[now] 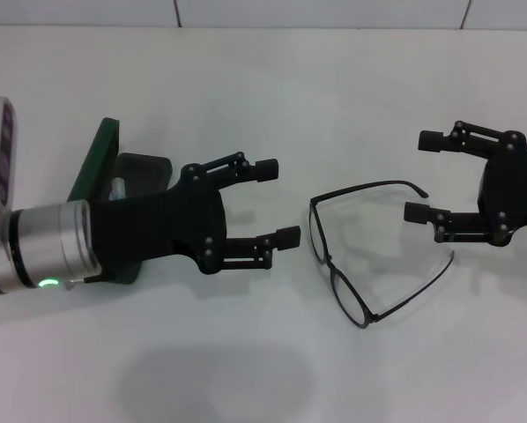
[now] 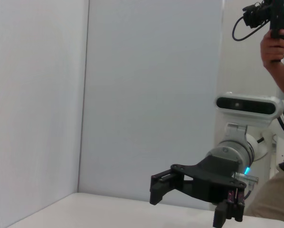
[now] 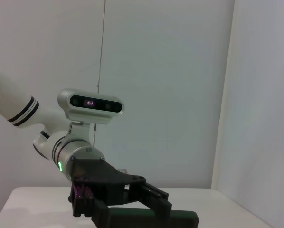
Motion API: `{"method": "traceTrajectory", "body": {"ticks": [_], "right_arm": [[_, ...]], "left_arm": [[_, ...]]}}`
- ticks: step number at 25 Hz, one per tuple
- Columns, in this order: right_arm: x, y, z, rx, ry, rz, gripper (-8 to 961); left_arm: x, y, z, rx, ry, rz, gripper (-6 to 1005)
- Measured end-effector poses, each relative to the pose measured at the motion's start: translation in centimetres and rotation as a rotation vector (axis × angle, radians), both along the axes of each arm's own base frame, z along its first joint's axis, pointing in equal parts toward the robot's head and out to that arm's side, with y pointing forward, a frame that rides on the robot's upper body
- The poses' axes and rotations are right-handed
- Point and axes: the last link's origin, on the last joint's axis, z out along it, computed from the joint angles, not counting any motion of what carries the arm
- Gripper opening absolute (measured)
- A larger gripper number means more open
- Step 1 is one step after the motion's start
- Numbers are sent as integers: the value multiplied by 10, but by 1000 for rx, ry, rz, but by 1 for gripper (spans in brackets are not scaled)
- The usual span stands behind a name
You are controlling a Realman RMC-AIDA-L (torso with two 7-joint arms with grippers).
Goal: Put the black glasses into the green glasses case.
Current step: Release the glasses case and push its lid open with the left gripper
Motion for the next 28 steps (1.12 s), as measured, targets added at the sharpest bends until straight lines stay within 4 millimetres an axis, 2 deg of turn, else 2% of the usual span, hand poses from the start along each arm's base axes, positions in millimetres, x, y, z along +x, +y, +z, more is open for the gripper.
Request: {"method": "traceTrajectory", "body": {"ticks": [11, 14, 18, 19, 21, 23, 28], "right_arm": [[-2, 0, -1, 1, 4, 6, 829], [-3, 0, -2, 0, 4, 7, 829], [-3, 0, -1, 1, 4, 7, 829], [-3, 0, -1, 1, 4, 7, 829], [-3, 0, -1, 2, 4, 8, 829], [-3, 1, 0, 3, 2, 9, 829], [-1, 1, 1, 5, -1, 7, 829]], "left_arm": [[0, 1, 1, 7, 0, -4, 871], [0, 5, 7, 32, -22, 15, 871], [1, 26, 39, 64, -75, 138, 870], [0, 34, 52, 58, -80, 197, 868], [0, 44, 70, 41, -53, 271, 865], [-2, 56, 90, 4, 46, 385, 862], [-8, 64, 114, -15, 314, 618, 838]]}}
